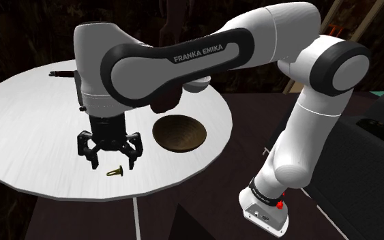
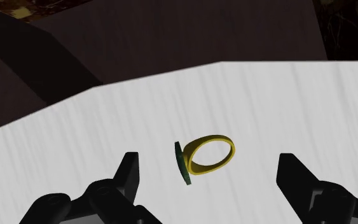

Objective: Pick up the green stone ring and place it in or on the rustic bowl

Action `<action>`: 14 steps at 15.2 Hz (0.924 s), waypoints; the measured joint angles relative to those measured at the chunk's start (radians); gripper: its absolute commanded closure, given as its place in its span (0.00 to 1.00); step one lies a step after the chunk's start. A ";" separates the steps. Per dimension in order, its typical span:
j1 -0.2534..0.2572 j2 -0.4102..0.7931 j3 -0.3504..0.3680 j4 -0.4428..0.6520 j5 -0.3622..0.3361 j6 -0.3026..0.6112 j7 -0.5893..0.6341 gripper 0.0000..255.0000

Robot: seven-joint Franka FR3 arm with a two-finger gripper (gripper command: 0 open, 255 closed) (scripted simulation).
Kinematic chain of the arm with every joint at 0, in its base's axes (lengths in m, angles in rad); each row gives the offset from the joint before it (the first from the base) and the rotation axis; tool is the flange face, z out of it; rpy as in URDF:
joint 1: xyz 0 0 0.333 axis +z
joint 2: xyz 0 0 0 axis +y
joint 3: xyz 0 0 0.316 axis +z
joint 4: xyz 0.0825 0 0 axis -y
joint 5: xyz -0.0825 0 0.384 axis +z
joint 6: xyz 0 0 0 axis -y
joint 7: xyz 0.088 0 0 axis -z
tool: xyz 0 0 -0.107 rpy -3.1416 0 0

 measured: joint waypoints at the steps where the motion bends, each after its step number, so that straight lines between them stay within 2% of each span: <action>1: 0.001 0.003 0.000 -0.012 -0.001 0.014 0.002 0.00; 9: 0.005 0.008 0.002 -0.040 -0.003 0.047 0.006 0.00; 10: 0.005 0.008 0.002 -0.040 -0.003 0.047 0.006 1.00; 14: 0.005 0.007 0.002 -0.040 -0.002 0.047 0.006 1.00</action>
